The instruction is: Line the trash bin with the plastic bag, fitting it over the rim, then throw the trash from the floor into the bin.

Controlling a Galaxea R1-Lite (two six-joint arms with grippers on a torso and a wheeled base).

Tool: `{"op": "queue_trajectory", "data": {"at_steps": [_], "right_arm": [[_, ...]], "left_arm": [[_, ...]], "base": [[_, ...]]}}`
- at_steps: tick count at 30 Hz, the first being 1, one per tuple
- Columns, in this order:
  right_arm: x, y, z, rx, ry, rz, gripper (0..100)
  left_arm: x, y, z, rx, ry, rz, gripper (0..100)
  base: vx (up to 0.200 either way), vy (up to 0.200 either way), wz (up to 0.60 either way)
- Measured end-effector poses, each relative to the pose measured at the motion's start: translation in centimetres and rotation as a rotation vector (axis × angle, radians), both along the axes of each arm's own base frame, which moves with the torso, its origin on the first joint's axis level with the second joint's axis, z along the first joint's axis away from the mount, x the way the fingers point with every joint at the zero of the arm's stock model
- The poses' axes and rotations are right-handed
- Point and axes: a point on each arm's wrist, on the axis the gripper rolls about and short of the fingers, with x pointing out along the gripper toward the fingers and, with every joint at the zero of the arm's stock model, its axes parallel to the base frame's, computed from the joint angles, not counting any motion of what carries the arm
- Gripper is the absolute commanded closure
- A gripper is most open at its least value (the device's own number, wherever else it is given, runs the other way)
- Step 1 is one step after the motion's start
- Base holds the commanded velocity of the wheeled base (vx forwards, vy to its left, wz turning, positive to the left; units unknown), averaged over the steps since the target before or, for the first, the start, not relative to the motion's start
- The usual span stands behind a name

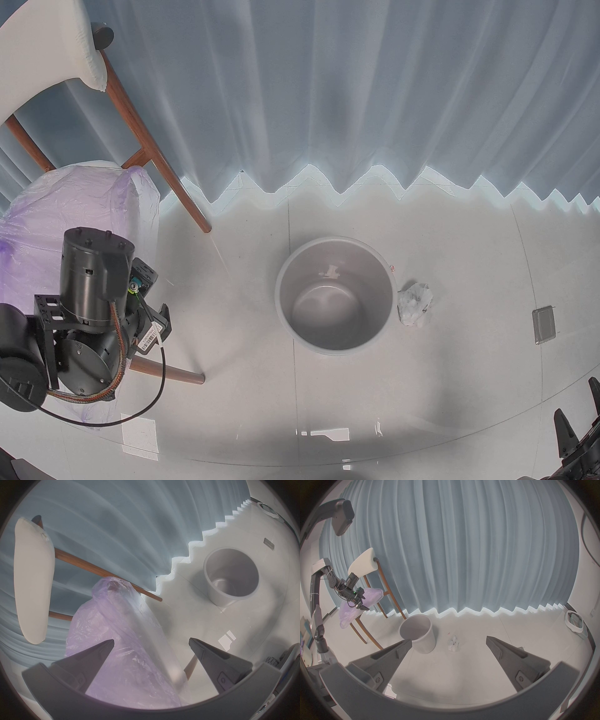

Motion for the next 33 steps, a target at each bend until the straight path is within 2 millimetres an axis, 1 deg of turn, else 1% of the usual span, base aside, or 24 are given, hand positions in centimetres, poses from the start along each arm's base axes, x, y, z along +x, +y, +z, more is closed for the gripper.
{"op": "queue_trajectory", "data": {"at_steps": [11,17,18,28,33], "right_arm": [[0.0,0.0,0.0,0.001,0.000,0.000,0],[0.0,0.0,0.0,0.001,0.000,0.000,0],[0.0,0.0,0.0,0.001,0.000,0.000,0],[0.0,0.0,0.0,0.003,0.000,0.000,0],[0.0,0.0,0.0,0.001,0.000,0.000,0]], "left_arm": [[1.2,0.6,-0.7,0.045,0.031,0.038,0],[1.5,0.6,-0.5,0.077,0.023,0.031,0],[1.5,0.7,-0.5,0.084,0.023,0.029,100],[1.8,1.2,-0.5,0.089,0.005,0.045,100],[1.6,1.5,-0.5,0.084,0.005,0.046,100]], "base": [[0.000,0.000,0.00],[0.000,0.000,0.00],[0.000,0.000,0.00],[0.000,0.000,0.00],[0.000,0.000,0.00]]}}
